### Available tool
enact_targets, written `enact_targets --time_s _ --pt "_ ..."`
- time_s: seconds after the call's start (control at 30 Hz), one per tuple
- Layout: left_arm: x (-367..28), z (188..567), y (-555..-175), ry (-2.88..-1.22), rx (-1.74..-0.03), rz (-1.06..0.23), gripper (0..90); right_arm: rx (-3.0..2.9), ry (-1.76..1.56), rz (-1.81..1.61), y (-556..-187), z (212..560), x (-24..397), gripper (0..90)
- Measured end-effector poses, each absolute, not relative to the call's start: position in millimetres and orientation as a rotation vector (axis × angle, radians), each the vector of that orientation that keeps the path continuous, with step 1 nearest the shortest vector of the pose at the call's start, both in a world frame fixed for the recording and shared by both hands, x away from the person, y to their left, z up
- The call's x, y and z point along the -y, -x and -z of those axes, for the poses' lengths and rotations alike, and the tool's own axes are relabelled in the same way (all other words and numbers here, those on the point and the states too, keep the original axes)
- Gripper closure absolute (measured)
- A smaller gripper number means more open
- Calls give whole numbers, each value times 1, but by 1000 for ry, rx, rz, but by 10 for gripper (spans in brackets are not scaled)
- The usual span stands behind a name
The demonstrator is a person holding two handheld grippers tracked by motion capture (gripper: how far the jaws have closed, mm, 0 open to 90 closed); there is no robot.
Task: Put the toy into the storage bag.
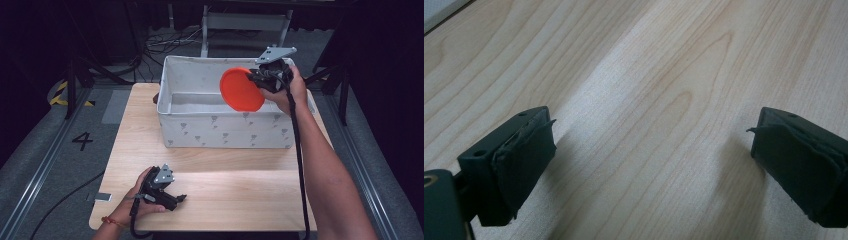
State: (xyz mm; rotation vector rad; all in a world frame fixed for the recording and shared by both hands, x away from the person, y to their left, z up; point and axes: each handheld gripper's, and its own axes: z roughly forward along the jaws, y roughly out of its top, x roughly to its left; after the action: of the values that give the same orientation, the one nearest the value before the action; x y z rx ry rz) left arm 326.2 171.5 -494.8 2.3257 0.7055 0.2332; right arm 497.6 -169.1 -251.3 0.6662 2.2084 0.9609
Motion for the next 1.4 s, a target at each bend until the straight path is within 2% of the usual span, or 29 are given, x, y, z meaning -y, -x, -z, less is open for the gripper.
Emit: enact_targets --time_s 0.7,1.4 --pt "-172 495 -327 -2328 -702 -231 40 -2407 -602 -803 -497 293 166 821" --pt "-172 495 -327 -2328 -702 -231 40 -2576 -529 -633 -500 296 166 820"
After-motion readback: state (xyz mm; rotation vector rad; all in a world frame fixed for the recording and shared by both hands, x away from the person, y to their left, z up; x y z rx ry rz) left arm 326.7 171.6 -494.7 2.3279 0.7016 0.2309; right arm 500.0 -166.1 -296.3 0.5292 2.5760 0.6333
